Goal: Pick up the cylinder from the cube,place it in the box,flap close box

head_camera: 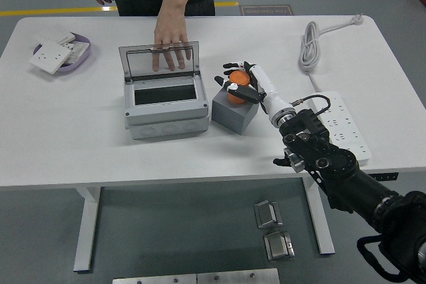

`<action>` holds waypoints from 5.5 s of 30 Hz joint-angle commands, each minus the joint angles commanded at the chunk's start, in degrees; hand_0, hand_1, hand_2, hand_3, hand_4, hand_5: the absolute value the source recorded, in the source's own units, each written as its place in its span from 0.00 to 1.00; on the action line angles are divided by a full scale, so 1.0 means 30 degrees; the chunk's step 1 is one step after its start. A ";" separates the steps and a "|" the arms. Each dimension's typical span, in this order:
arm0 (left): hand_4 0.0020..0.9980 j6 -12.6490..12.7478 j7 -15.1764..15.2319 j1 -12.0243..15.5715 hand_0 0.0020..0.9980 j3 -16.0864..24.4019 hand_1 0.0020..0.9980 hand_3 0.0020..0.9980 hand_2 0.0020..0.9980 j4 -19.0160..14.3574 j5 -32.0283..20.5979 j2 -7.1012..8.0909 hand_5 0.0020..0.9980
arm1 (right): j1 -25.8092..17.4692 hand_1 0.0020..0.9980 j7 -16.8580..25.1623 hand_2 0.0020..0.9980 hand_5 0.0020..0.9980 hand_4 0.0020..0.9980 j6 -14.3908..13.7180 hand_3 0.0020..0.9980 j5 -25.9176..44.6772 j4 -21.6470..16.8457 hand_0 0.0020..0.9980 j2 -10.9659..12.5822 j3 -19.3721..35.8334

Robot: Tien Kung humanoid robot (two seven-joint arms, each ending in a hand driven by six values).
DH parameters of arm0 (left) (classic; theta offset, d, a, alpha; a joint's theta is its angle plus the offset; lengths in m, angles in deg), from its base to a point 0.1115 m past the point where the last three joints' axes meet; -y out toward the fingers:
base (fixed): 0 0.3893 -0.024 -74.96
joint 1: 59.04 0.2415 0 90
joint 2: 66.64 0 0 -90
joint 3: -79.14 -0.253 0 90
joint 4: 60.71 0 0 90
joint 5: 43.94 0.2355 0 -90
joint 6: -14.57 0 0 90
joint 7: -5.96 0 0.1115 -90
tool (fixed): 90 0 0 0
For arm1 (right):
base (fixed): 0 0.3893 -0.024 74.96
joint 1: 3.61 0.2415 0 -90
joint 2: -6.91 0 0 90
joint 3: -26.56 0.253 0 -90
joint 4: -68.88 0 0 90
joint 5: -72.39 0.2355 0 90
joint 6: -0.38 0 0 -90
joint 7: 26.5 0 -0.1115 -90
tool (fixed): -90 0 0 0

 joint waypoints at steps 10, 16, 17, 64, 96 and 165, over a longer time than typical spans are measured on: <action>0.51 0.0060 0.0166 -0.0024 0.58 -0.0422 0.59 0.57 0.53 0.0000 -0.0368 -0.0033 0.18 | 0.0031 0.73 0.0035 0.67 0.43 0.90 -0.0041 0.71 0.0097 0.0288 0.80 0.0000 -0.0406; 0.50 0.0089 0.0235 -0.0053 0.58 -0.0500 0.59 0.57 0.53 0.0000 -0.0454 -0.0047 0.18 | 0.0072 0.73 0.0066 0.67 0.39 0.89 -0.0134 0.71 0.0061 0.0271 0.78 0.0000 -0.0299; 0.50 0.0094 0.0252 -0.0060 0.58 -0.0517 0.59 0.57 0.53 0.0000 -0.0477 -0.0051 0.18 | 0.0066 0.73 0.0062 0.67 0.39 0.89 -0.0157 0.71 0.0036 0.0268 0.78 0.0000 -0.0286; 0.55 0.0321 0.0768 -0.0139 0.58 -0.0974 0.62 0.59 0.54 0.0000 -0.1107 -0.0045 0.24 | 0.0099 0.63 -0.0063 0.58 0.00 0.00 -0.1450 0.58 -0.0334 -0.0447 0.67 0.0000 -0.0060; 0.57 0.0356 -0.0021 -0.0005 0.58 0.1676 0.62 0.59 0.54 0.0000 0.1234 0.0182 0.27 | 0.4803 0.46 -0.6636 0.52 0.00 0.05 -0.2793 0.52 -1.0955 -0.2371 0.26 0.0000 -0.6944; 0.55 -0.0038 -0.0653 -0.0448 0.58 0.3767 0.62 0.59 0.54 0.0000 0.4268 0.0798 0.25 | 0.7737 0.49 -0.4525 0.49 0.00 0.13 -0.3114 0.51 -0.1568 -0.1758 0.28 0.0000 -1.1977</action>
